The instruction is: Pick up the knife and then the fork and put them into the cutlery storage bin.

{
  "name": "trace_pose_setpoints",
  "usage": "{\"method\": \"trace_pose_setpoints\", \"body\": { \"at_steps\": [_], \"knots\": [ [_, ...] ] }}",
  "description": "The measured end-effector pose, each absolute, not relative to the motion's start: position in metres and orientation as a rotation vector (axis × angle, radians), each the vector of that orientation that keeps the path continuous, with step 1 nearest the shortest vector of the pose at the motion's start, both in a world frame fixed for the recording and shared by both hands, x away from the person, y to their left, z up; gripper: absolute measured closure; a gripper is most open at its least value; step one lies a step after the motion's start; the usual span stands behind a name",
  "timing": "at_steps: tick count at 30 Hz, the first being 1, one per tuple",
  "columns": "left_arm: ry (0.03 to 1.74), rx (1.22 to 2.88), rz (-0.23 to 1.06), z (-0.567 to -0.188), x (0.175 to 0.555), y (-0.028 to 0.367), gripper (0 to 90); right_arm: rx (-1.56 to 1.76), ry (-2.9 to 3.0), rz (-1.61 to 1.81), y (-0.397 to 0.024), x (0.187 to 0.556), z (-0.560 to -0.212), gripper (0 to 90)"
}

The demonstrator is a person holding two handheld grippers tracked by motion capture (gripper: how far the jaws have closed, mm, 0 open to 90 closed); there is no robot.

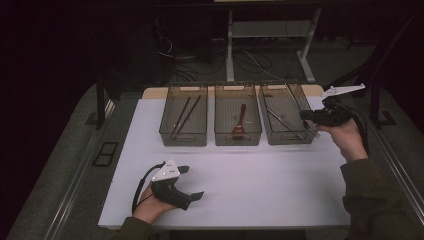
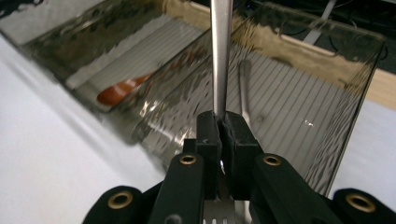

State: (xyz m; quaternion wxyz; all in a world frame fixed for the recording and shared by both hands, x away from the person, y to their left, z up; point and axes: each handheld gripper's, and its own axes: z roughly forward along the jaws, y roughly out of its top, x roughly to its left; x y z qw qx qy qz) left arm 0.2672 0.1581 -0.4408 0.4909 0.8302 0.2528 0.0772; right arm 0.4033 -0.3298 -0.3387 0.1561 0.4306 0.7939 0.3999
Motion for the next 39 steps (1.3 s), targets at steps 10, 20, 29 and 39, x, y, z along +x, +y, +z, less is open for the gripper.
{"method": "trace_pose_setpoints", "body": {
  "at_steps": [10, 20, 29, 39],
  "knots": [
    [0.612, 2.014, 0.186, -0.441, 0.267, 0.157, 0.0, 1.248, 2.256, 1.096, -0.322, 0.443, -0.341, 84.6],
    [0.609, 2.013, 0.177, -0.441, 0.267, 0.156, 0.0, 1.309, 2.282, 0.996, -0.323, 0.471, -0.367, 84.6],
    [0.607, 2.013, 0.17, -0.441, 0.267, 0.156, 0.0, 1.331, 2.383, 0.827, -0.315, 0.485, -0.391, 84.4],
    [0.604, 2.018, 0.17, -0.441, 0.267, 0.155, 0.0, 1.318, 2.418, 0.83, -0.31, 0.483, -0.394, 72.2]
  ]
}}
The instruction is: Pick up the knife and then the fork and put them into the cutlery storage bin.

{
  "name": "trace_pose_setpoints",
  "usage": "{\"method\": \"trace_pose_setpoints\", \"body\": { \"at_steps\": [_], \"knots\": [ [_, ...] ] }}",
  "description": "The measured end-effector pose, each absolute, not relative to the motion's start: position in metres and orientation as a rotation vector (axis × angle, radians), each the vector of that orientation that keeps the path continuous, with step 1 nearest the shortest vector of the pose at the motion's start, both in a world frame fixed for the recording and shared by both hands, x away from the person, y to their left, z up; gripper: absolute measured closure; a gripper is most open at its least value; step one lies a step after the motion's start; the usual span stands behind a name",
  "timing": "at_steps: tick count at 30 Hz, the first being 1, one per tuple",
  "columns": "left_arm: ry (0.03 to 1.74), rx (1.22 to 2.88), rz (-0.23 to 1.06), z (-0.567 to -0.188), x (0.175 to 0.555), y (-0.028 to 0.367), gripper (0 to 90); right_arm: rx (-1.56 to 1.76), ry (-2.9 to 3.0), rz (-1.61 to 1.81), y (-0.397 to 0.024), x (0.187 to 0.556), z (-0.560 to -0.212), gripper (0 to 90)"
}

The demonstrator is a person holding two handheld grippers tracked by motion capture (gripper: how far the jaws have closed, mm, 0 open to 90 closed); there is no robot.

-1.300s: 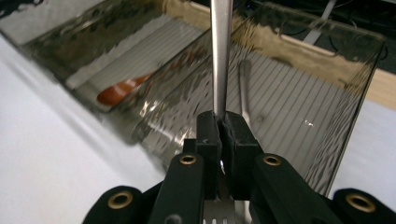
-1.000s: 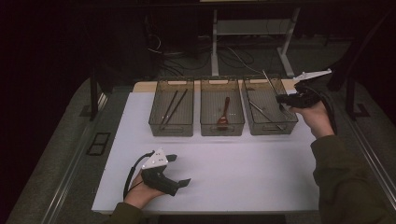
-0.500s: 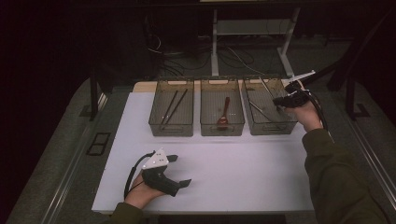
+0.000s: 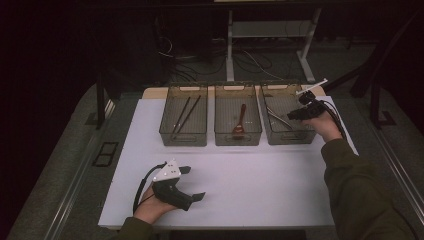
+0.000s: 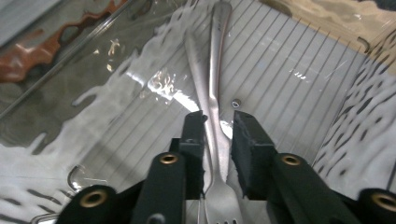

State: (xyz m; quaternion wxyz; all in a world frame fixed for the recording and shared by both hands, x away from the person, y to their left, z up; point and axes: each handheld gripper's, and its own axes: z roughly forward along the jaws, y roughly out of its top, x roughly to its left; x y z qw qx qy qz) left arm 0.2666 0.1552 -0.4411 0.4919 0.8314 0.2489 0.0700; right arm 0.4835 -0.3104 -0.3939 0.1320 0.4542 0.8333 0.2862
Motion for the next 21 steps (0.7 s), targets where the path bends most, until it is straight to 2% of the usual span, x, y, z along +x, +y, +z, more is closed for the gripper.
{"method": "trace_pose_setpoints", "body": {
  "at_steps": [7, 21],
  "knots": [
    [0.606, 2.015, 0.171, -0.441, 0.267, 0.155, 0.0, 1.364, 2.362, 0.969, -0.317, 0.476, -0.382, 55.1],
    [0.612, 2.012, 0.183, -0.44, 0.268, 0.158, 0.0, 1.33, 2.304, 1.195, -0.325, 0.45, -0.362, 37.6]
  ]
}}
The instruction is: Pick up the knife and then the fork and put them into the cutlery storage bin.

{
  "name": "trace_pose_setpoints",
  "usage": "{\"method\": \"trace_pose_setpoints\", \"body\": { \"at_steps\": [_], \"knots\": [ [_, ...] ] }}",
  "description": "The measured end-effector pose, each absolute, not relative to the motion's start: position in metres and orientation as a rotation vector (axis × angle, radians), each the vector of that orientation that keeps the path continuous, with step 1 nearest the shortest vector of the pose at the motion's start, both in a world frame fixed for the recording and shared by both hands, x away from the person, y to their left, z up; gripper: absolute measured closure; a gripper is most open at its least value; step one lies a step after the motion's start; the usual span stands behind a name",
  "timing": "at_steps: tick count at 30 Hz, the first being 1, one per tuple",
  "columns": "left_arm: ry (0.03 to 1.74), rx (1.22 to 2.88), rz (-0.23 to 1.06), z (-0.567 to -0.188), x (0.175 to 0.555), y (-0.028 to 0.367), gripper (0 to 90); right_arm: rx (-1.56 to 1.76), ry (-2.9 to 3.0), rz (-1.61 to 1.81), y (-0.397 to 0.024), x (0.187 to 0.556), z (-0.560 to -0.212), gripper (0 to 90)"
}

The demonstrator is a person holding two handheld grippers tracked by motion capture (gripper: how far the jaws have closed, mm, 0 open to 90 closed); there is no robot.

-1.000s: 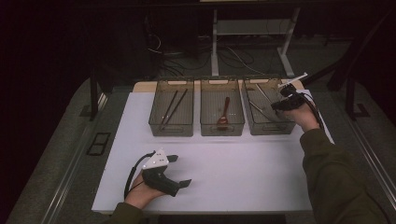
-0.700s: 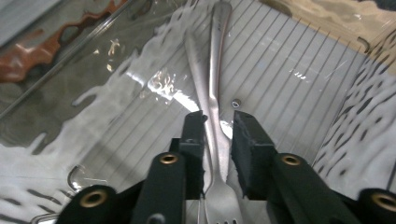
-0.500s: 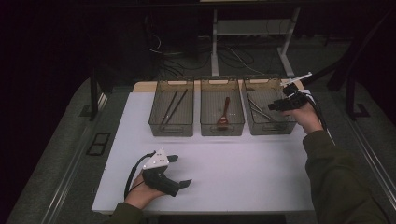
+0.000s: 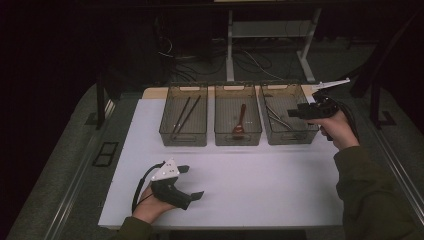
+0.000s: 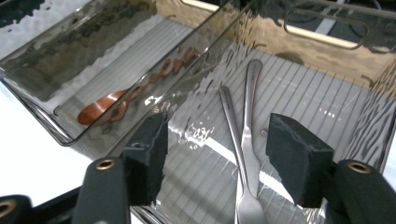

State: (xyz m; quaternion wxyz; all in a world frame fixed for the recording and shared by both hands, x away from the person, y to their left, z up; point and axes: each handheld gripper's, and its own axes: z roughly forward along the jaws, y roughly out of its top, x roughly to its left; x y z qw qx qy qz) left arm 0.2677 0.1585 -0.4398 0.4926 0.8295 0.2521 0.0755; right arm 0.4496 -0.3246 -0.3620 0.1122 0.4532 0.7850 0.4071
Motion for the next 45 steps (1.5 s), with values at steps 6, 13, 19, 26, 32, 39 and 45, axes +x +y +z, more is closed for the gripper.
{"method": "trace_pose_setpoints", "body": {
  "at_steps": [6, 13, 19, 26, 32, 39, 45],
  "knots": [
    [0.616, 2.011, 0.186, -0.439, 0.268, 0.16, 0.0, 1.282, 2.249, 1.295, -0.325, 0.436, -0.359, 29.9],
    [0.616, 2.01, 0.188, -0.439, 0.268, 0.16, 0.0, 1.228, 2.189, 1.367, -0.321, 0.416, -0.356, 22.9],
    [0.615, 2.011, 0.188, -0.44, 0.268, 0.159, 0.0, 1.194, 2.172, 1.364, -0.318, 0.399, -0.36, 19.0],
    [0.615, 2.014, 0.187, -0.44, 0.267, 0.159, 0.0, 1.166, 2.175, 1.365, -0.316, 0.379, -0.368, 18.8],
    [0.616, 2.011, 0.189, -0.439, 0.267, 0.159, 0.0, 1.129, 2.172, 1.394, -0.313, 0.362, -0.369, 18.7],
    [0.613, 2.009, 0.192, -0.439, 0.266, 0.159, 0.0, 1.091, 2.178, 1.41, -0.311, 0.342, -0.376, 17.8],
    [0.614, 2.008, 0.194, -0.438, 0.266, 0.159, 0.0, 1.066, 2.191, 1.428, -0.306, 0.326, -0.387, 16.5]
  ]
}}
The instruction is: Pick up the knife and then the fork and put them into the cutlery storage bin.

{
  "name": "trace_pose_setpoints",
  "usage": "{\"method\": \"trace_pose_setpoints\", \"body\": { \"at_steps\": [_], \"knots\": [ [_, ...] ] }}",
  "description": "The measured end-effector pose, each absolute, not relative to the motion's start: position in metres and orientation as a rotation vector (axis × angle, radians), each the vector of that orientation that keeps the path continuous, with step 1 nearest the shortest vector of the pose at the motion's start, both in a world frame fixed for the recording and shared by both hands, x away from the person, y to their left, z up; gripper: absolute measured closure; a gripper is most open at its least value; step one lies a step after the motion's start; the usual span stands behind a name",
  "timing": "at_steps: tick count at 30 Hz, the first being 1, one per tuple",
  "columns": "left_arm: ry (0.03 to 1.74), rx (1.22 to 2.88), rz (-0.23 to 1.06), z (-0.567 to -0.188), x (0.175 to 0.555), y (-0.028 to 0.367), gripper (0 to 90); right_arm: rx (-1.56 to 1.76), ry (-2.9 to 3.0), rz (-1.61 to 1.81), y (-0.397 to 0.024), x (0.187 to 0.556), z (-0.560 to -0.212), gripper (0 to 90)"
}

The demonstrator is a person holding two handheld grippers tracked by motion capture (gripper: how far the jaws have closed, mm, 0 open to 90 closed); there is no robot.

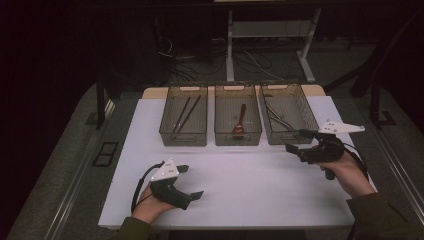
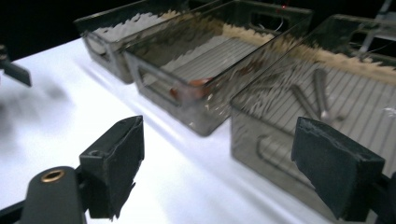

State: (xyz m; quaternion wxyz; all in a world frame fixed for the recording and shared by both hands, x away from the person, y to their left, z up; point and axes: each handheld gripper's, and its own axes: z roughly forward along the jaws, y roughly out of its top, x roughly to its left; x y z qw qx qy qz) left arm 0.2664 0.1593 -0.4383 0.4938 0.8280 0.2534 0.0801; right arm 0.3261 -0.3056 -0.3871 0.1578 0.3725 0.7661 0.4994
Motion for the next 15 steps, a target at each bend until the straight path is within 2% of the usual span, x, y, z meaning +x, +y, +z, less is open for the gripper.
{"method": "trace_pose_setpoints", "body": {
  "at_steps": [15],
  "knots": [
    [0.615, 2.006, 0.2, -0.437, 0.265, 0.161, 0.0, 1.066, 2.208, 1.418, -0.303, 0.295, -0.415, 16.5]
  ]
}}
